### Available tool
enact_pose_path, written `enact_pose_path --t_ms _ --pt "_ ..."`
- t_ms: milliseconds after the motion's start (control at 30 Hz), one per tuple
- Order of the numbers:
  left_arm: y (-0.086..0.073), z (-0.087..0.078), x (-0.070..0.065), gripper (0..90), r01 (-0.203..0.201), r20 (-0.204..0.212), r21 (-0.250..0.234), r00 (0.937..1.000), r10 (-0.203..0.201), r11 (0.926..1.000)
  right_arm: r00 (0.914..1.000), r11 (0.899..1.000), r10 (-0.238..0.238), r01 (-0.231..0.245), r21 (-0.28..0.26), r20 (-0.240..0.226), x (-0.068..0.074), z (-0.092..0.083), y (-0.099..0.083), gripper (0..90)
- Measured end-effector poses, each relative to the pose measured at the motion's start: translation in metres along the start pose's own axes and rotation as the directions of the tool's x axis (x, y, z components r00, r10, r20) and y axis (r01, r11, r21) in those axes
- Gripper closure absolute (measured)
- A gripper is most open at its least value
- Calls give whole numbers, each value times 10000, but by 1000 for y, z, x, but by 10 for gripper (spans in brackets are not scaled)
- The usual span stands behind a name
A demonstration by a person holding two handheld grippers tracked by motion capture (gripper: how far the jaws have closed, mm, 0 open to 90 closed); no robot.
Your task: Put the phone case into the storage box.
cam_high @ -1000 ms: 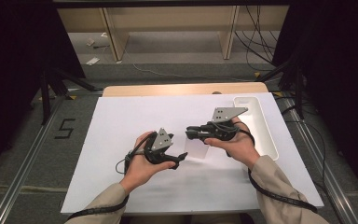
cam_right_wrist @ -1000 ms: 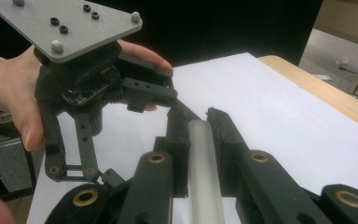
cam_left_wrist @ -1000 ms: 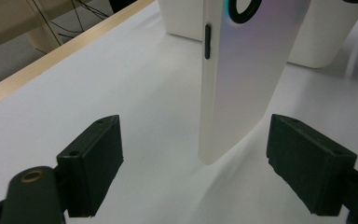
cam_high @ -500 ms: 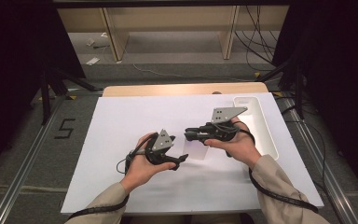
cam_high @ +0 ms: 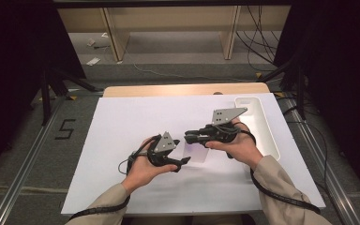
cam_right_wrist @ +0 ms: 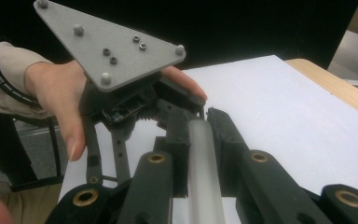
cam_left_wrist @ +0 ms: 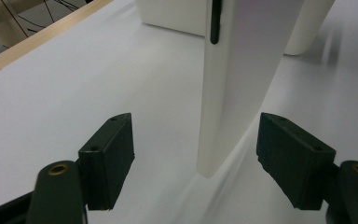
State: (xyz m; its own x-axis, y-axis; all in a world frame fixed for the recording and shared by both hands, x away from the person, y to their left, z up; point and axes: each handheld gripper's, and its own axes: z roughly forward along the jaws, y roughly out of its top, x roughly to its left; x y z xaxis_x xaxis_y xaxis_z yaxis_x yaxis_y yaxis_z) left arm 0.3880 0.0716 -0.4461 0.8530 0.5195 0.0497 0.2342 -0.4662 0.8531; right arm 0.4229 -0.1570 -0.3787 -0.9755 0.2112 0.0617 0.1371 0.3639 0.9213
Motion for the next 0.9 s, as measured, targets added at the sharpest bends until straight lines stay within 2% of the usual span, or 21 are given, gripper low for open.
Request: enact_pose_path --t_ms 400,900 --pt "-1 3 0 302 -89 196 98 9998 87 9999 9999 10000 -32 32 -15 -160 1 1 1 801" --pt "-4 9 -3 476 -394 874 115 9954 382 9992 9997 10000 -17 17 -12 -255 2 2 1 801"
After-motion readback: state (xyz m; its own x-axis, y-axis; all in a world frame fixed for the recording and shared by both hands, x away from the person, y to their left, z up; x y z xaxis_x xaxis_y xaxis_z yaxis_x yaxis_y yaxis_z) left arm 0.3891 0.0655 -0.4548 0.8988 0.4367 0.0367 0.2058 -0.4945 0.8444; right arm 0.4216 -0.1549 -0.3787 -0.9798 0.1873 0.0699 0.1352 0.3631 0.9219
